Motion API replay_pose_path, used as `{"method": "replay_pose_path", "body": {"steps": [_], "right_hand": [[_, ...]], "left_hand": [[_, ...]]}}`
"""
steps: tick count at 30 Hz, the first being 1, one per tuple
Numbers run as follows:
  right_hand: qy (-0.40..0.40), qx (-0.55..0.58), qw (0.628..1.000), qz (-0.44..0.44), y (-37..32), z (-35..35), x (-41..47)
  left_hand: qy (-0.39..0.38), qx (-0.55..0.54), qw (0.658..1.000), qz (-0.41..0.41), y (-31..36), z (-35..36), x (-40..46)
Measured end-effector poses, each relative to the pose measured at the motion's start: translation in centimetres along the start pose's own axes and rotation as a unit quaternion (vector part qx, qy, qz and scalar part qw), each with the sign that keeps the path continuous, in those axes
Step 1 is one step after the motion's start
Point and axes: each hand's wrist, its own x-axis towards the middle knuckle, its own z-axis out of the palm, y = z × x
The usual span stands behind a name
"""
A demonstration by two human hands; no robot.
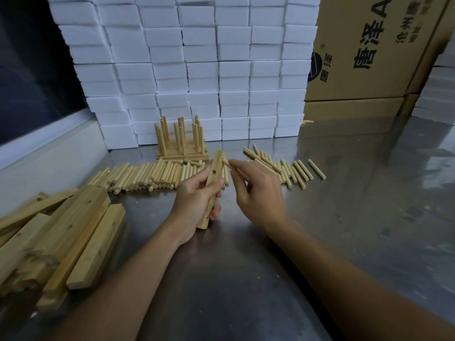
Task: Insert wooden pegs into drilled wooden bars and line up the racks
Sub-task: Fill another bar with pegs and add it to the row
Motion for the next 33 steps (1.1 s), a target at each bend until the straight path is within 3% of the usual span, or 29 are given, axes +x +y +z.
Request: {"method": "replay_pose_path", "body": {"steps": [9, 16, 20, 24, 27, 29, 31, 33], "right_hand": [[-0.054, -0.063, 0.996, -0.023, 0.8, -0.7, 0.7], [-0.029, -0.094, 0.993, -0.063, 0.7, -0.3, 0.2], [-0.031, -0.093, 0.994, -0.044, 0.7, -0.1, -0.1], [-0.051, -0.045, 0.996, 0.062, 0.4, 0.2, 0.0], [-0.074, 0.058, 0.976, 0.198, 0.2, 0.2, 0.8], [-0.096, 0.160, 0.935, 0.301, 0.4, -0.3, 1.2], [-0.125, 0.276, 0.865, 0.400, 0.6, -0.9, 1.5], [-0.148, 0.329, 0.822, 0.440, 0.8, -1.3, 1.6]], "left_hand": [[-0.007, 0.102, 0.995, 0.013, 1.0, -0.9, -0.4], [-0.005, 0.127, 0.992, 0.014, 1.3, -0.5, -0.7], [-0.010, 0.153, 0.988, -0.001, 1.4, -0.4, -0.7], [-0.014, 0.168, 0.986, -0.007, 1.1, -0.6, -0.5], [-0.014, 0.184, 0.983, -0.008, 1.1, -0.8, -0.6], [-0.020, 0.206, 0.978, -0.001, 1.3, -0.7, -0.7], [-0.023, 0.228, 0.973, 0.014, 1.5, -0.6, -0.8], [-0.023, 0.241, 0.970, 0.017, 1.4, -0.6, -0.8]]}}
